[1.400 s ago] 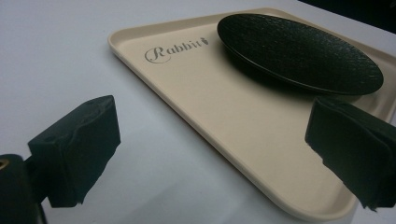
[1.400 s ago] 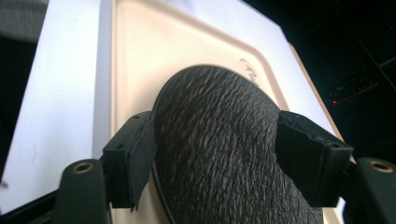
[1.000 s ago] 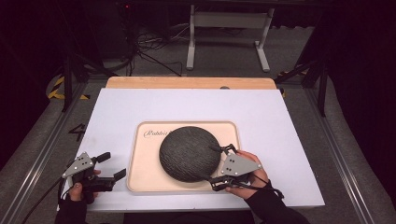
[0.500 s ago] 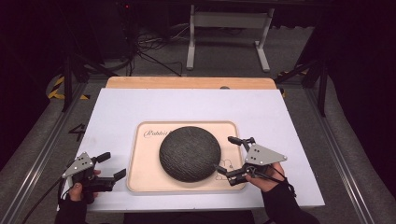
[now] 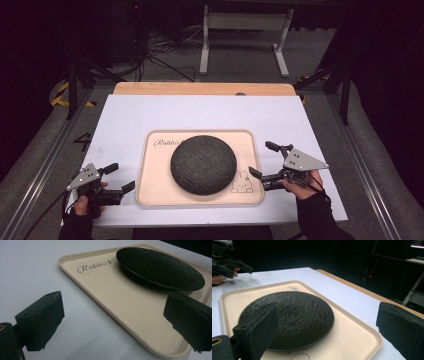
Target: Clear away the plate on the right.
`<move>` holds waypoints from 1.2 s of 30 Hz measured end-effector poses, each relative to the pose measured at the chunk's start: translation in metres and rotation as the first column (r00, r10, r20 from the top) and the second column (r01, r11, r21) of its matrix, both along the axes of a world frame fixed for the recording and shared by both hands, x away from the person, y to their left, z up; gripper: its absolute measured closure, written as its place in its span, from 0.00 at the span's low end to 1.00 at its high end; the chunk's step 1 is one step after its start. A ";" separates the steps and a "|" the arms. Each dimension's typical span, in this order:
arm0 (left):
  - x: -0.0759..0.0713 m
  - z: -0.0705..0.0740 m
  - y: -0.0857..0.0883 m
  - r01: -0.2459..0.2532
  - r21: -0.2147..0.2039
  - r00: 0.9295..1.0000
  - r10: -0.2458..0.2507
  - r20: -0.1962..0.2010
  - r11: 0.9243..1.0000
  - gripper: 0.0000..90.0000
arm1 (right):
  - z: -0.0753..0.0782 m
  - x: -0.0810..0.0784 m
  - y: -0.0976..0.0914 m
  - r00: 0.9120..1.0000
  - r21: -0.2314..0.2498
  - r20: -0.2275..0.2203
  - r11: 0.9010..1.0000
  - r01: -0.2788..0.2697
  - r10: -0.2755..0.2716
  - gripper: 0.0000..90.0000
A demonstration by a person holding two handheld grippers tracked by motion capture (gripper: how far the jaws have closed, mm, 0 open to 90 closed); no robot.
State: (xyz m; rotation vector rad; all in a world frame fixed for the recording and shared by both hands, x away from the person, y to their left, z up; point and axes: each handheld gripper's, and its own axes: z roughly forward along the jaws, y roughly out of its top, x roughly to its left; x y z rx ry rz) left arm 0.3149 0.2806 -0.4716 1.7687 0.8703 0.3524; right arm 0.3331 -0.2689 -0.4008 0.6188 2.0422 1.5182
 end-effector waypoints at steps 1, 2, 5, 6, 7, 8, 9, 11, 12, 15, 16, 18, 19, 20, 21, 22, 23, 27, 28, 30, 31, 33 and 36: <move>0.000 0.000 0.000 0.002 0.001 1.000 -0.002 -0.001 1.000 0.04 | -0.001 0.001 -0.003 1.000 0.000 -0.003 1.000 0.008 -0.008 0.06; 0.000 0.000 0.000 0.002 0.001 1.000 -0.002 -0.002 1.000 0.04 | -0.001 0.002 -0.006 1.000 -0.003 -0.004 1.000 0.018 -0.018 0.06; 0.000 0.000 0.000 0.002 0.002 1.000 -0.002 -0.001 1.000 0.04 | -0.003 0.005 -0.014 0.999 0.003 -0.012 0.999 0.042 -0.042 0.06; 0.000 0.000 0.000 0.002 0.001 1.000 -0.002 -0.002 1.000 0.04 | -0.004 0.006 -0.017 0.999 0.008 -0.016 0.999 0.051 -0.051 0.06; 0.000 0.000 0.000 0.002 0.002 1.000 -0.002 -0.001 1.000 0.04 | -0.005 0.006 -0.019 0.998 0.010 -0.016 0.998 0.057 -0.057 0.06; 0.000 0.000 0.000 0.002 0.001 1.000 -0.002 -0.001 1.000 0.04 | -0.006 0.008 -0.023 0.998 0.008 -0.018 0.998 0.066 -0.065 0.06; 0.000 0.000 0.000 0.002 0.001 1.000 -0.002 -0.001 1.000 0.04 | -0.007 0.009 -0.026 0.997 0.004 -0.024 0.997 0.071 -0.070 0.06; 0.000 0.000 0.000 0.002 0.001 1.000 -0.002 -0.001 1.000 0.04 | -0.009 0.011 -0.032 0.996 0.006 -0.024 0.996 0.088 -0.088 0.06; 0.000 0.000 0.000 0.002 0.001 1.000 -0.002 -0.001 1.000 0.04 | -0.010 0.011 -0.034 0.995 0.008 -0.029 0.996 0.093 -0.092 0.06; 0.000 0.000 0.000 0.002 0.001 1.000 -0.002 -0.001 1.000 0.04 | -0.015 0.012 -0.041 0.993 0.007 -0.037 0.993 0.114 -0.114 0.06; 0.000 0.000 0.000 0.002 0.001 1.000 -0.002 -0.001 1.000 0.04 | -0.016 0.012 -0.043 0.993 0.011 -0.039 0.993 0.115 -0.114 0.06; 0.000 0.000 0.000 0.002 0.001 1.000 -0.002 -0.001 1.000 0.04 | -0.021 0.014 -0.047 0.991 0.012 -0.050 0.992 0.125 -0.125 0.06; 0.000 0.000 0.000 0.002 0.001 1.000 -0.002 -0.001 1.000 0.04 | -0.023 0.015 -0.049 0.990 0.015 -0.056 0.991 0.129 -0.128 0.06; 0.000 0.000 0.000 0.002 0.001 1.000 -0.002 -0.001 1.000 0.04 | -0.025 0.015 -0.052 0.989 0.017 -0.064 0.991 0.133 -0.132 0.06; 0.000 0.000 0.000 0.002 0.001 1.000 -0.002 -0.001 1.000 0.04 | -0.025 0.015 -0.052 0.989 0.017 -0.064 0.991 0.133 -0.132 0.06; 0.000 0.000 0.000 0.002 0.001 1.000 -0.002 -0.001 1.000 0.04 | -0.026 0.016 -0.054 0.987 0.018 -0.071 0.989 0.145 -0.143 0.06; 0.000 0.000 0.000 0.002 0.001 1.000 -0.002 -0.001 1.000 0.04 | -0.030 0.017 -0.057 0.985 0.023 -0.079 0.988 0.154 -0.152 0.06; 0.000 0.000 0.000 0.002 0.000 1.000 -0.002 -0.001 1.000 0.04 | -0.037 0.017 -0.062 0.981 0.022 -0.100 0.985 0.168 -0.165 0.06; 0.000 0.000 0.000 0.002 0.000 1.000 -0.002 -0.001 1.000 0.04 | -0.038 0.016 -0.063 0.980 0.018 -0.100 0.985 0.172 -0.170 0.06; 0.000 0.000 0.000 0.002 0.000 1.000 -0.002 -0.001 1.000 0.04 | -0.040 0.016 -0.064 0.979 0.015 -0.107 0.985 0.175 -0.172 0.06; 0.000 0.000 0.000 0.002 0.000 1.000 -0.002 -0.001 1.000 0.04 | -0.042 0.016 -0.065 0.978 0.013 -0.110 0.984 0.179 -0.177 0.06; 0.000 0.000 0.001 0.002 -0.001 1.000 -0.002 -0.001 1.000 0.04 | -0.044 0.015 -0.066 0.977 0.006 -0.118 0.984 0.178 -0.176 0.06; 0.000 0.000 0.001 0.001 -0.003 1.000 -0.001 -0.001 1.000 0.04 | -0.048 0.013 -0.067 0.974 0.000 -0.132 0.983 0.183 -0.182 0.06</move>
